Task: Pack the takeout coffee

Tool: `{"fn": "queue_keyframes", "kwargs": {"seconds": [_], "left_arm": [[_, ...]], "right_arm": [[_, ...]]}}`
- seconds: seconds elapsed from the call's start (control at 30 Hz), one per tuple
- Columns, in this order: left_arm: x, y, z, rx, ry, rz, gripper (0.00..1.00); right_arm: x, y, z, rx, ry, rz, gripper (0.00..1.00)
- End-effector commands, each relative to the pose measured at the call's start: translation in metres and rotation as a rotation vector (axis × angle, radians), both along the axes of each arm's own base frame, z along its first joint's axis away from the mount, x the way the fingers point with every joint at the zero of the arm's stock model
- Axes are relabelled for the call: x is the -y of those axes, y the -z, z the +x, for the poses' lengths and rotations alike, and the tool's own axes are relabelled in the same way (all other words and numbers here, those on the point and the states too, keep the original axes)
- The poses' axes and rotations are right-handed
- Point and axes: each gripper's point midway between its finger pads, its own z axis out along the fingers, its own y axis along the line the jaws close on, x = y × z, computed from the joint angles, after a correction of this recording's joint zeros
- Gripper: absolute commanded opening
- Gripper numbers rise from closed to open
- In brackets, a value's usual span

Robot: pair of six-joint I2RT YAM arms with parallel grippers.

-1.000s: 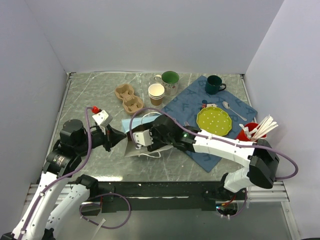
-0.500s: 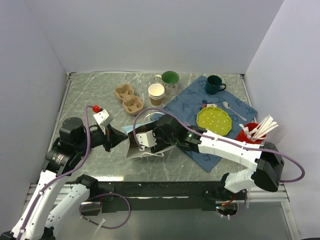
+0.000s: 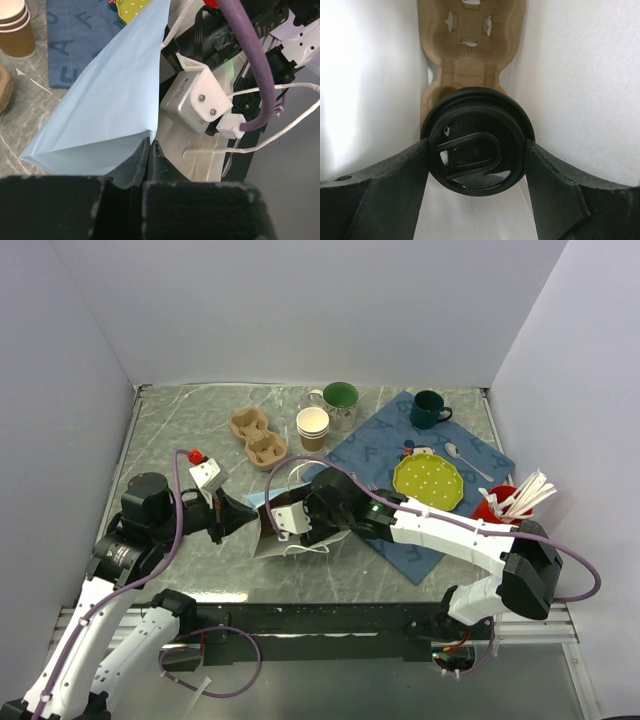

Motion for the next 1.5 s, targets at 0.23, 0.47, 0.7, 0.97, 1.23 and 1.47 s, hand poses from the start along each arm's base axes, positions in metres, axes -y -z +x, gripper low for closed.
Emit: {"fn": "queue_keyframes", "kwargs": {"seconds": [0.23, 0.47, 0.7, 0.97, 1.23, 1.47], "left_arm": [[0.002, -0.016, 0.002, 0.045, 0.014, -0.003, 0.04], [-0.027, -0.023, 0.023, -0.134, -0.319, -0.020, 0.65], [-0.043, 0.000, 0.012, -0.523, -0.546, 0.000, 0.62], [-0.049, 0.002, 0.005, -0.640, -0.653, -0.066, 0.58], [-0.050, 0.012, 0.007, -0.619, -0.672, -0.099, 0.48], [-0.041, 0.012, 0.016, -0.545, -0.610, -0.150, 0.43]], "right_arm": [[0.001, 0.000, 0.001, -0.028, -0.020, -0.010, 0.56], [-0.007, -0.011, 0.006, -0.013, 0.036, 0.040, 0.55], [-0.016, -0.016, 0.009, 0.017, 0.077, 0.073, 0.55], [-0.021, -0.016, 0.005, 0.026, 0.132, 0.089, 0.55], [-0.019, -0.011, -0.004, 0.017, 0.152, 0.095, 0.55], [-0.020, -0.006, -0.008, 0.056, 0.179, 0.099, 0.55]]}}
